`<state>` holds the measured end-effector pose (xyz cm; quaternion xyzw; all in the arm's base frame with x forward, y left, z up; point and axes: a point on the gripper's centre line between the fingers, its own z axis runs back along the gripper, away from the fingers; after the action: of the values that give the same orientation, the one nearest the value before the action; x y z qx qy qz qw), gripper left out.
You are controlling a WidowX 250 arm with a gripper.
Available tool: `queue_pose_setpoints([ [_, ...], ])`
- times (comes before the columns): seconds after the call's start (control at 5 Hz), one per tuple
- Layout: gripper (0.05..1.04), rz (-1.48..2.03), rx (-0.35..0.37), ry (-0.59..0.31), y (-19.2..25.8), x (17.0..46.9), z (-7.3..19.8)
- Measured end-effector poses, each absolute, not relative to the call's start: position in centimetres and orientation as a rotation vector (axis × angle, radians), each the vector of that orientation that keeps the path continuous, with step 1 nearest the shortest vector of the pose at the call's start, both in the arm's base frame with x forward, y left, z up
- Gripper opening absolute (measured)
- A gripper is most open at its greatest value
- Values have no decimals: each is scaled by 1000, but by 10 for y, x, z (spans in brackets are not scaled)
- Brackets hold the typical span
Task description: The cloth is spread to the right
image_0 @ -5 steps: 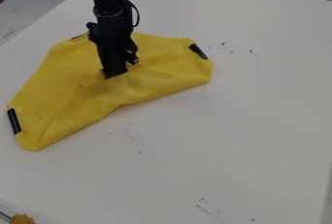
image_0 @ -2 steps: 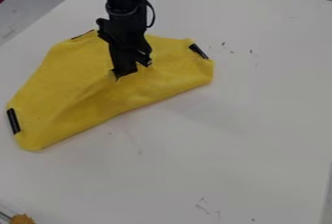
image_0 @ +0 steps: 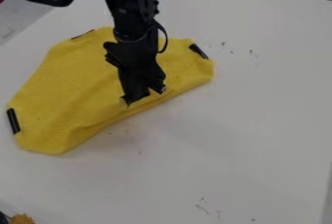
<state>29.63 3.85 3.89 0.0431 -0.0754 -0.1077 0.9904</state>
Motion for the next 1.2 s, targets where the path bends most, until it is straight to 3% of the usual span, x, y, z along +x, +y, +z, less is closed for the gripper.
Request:
queue_pose_setpoints([
  [0.4, 61, -202, 2, -164, 14, 270, 16],
  [1.0, 78, -216, -1, -207, -9, 253, 13],
  [1.2, 227, -230, 17, -204, -19, 247, 14],
])
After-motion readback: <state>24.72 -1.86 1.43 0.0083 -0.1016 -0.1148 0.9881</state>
